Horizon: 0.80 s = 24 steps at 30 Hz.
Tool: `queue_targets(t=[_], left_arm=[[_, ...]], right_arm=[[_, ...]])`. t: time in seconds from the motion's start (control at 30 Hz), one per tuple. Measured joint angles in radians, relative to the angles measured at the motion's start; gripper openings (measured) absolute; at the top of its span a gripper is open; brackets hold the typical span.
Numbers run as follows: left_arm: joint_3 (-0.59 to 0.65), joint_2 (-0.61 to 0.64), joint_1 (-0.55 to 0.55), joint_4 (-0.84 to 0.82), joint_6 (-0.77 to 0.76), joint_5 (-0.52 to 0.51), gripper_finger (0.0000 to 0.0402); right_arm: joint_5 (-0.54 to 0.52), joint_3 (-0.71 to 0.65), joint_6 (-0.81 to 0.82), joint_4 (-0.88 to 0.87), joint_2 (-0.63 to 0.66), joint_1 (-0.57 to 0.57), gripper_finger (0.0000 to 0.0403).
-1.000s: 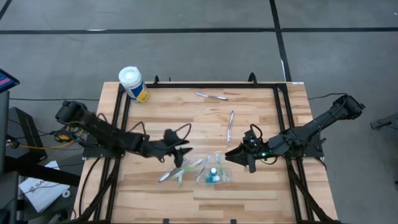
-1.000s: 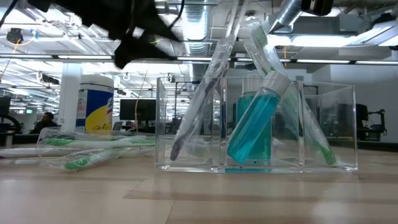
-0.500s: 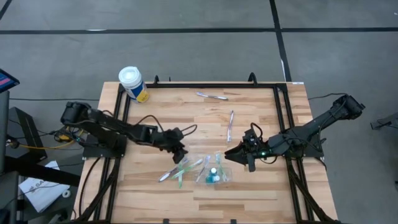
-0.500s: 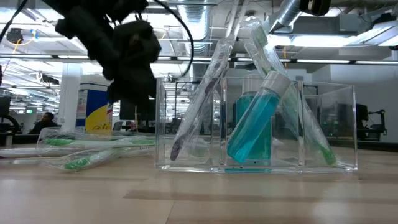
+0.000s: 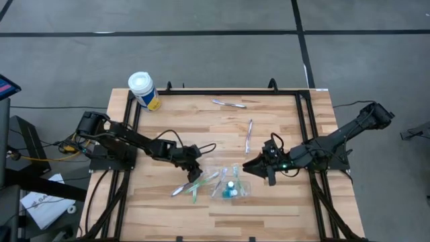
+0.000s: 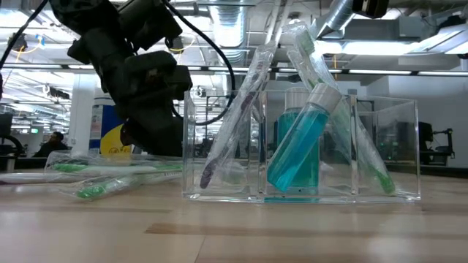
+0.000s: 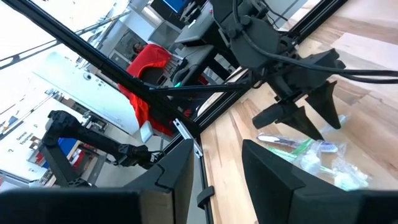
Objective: Pick & Place toothbrushing station
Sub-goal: Put the purple toothbrush in the transparent organizer
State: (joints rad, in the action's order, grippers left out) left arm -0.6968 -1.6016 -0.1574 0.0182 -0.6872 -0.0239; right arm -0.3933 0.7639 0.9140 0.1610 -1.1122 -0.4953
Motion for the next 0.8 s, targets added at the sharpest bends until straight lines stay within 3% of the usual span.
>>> queue_targets(t=[0.63, 0.8], left_arm=[[-0.027, -0.004, 0.006, 0.006, 0.054, 0.04, 0.0186], [-0.027, -0.055, 0.006, 0.005, 0.054, 0.068, 0.0186]], right_arm=[[0.0, 0.0, -0.006, -0.003, 0.0, 0.022, 0.0127], [0.0, 0.0, -0.006, -0.003, 0.0, 0.022, 0.0127]])
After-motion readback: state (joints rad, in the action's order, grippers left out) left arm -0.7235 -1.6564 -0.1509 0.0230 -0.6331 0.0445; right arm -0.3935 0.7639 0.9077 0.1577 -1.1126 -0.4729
